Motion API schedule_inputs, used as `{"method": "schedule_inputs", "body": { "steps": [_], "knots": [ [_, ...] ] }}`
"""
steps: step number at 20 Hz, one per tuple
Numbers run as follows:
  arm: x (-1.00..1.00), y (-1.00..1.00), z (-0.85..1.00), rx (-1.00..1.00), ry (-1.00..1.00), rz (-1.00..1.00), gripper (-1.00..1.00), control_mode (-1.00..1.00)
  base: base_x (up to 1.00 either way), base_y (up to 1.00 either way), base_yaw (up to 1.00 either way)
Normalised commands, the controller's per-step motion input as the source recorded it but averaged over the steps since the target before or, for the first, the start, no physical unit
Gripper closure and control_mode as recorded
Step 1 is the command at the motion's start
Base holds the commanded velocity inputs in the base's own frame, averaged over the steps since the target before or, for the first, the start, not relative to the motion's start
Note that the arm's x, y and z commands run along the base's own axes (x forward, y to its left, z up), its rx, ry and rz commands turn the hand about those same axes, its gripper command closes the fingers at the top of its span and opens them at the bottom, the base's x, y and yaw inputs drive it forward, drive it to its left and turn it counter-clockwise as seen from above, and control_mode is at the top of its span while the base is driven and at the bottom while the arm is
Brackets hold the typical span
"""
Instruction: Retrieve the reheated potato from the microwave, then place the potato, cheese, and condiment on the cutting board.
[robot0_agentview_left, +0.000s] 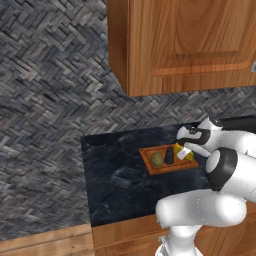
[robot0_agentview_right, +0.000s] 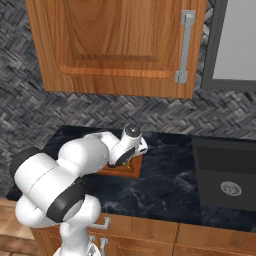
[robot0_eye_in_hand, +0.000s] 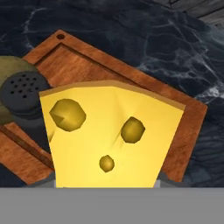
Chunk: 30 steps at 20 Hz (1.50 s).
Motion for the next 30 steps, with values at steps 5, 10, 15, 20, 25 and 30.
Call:
{"method": "schedule_inputs", "body": {
  "steps": [5, 10, 15, 20, 25, 30],
  "knots": [
    [0.09, -0.1, 0.0, -0.07, 0.0, 0.0, 1.0, -1.0, 0.0, 0.0, 0.0],
    [0.0, -0.09, -0.03, -0.03, 0.0, 0.0, 1.0, -1.0, 0.0, 0.0, 0.0],
    [0.02, -0.01, -0.07, 0.0, 0.0, 0.0, 1.0, -1.0, 0.0, 0.0, 0.0],
    [0.04, 0.0, -0.09, 0.0, 0.0, 0.0, 1.0, -1.0, 0.0, 0.0, 0.0],
    [0.07, 0.0, -0.06, 0.0, 0.0, 0.0, 1.0, -1.0, 0.0, 0.0, 0.0],
    [0.05, 0.0, -0.04, 0.0, 0.0, 0.0, 1.0, -1.0, 0.0, 0.0, 0.0]
  ]
}}
